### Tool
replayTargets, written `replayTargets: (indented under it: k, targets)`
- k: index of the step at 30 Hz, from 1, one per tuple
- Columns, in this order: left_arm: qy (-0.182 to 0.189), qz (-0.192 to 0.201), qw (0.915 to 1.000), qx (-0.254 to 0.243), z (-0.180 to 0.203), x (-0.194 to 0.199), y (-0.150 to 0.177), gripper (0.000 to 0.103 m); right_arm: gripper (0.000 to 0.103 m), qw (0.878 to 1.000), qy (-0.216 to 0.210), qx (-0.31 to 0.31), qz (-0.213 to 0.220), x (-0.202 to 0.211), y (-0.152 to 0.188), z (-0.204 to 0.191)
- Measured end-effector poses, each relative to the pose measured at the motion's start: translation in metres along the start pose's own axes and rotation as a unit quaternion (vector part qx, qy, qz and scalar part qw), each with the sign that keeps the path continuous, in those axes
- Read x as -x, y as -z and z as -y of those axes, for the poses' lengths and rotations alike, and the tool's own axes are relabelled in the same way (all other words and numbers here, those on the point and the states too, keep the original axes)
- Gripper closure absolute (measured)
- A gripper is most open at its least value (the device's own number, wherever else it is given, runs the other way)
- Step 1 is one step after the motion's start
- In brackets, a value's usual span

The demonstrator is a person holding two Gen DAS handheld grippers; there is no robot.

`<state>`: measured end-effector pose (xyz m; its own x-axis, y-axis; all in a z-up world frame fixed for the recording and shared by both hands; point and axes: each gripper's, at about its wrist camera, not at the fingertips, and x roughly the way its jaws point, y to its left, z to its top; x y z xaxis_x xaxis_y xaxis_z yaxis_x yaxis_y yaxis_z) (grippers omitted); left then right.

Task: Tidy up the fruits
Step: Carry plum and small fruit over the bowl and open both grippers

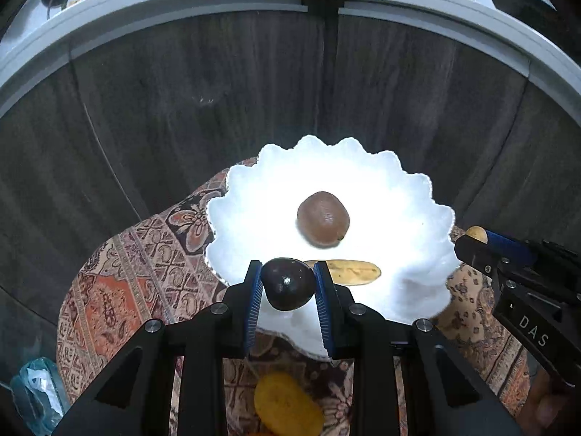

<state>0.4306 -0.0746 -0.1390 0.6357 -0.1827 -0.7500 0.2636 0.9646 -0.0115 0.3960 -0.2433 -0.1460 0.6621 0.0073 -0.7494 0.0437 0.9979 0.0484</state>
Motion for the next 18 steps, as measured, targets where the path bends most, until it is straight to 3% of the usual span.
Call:
replayTargets:
  k: [15, 17, 18]
  targets:
    - [0.010, -0.052, 0.9986, 0.002, 0.001, -0.046, 0.001, 0.074, 0.076, 0.998, -0.006, -0.012, -0.058, -0.054, 0.004, 0.010]
    - [0.010, -0.059, 0.9982, 0.003, 0.001, -0.048, 0.002, 0.070, 0.076, 0.998, -0.007, -0.014, -0.062, -0.056, 0.004, 0.011]
    - [0.008, -0.060, 0.9981, 0.005, 0.001, -0.047, 0.002, 0.060, 0.076, 0.998, -0.008, -0.015, -0.062, -0.056, 0.005, 0.011]
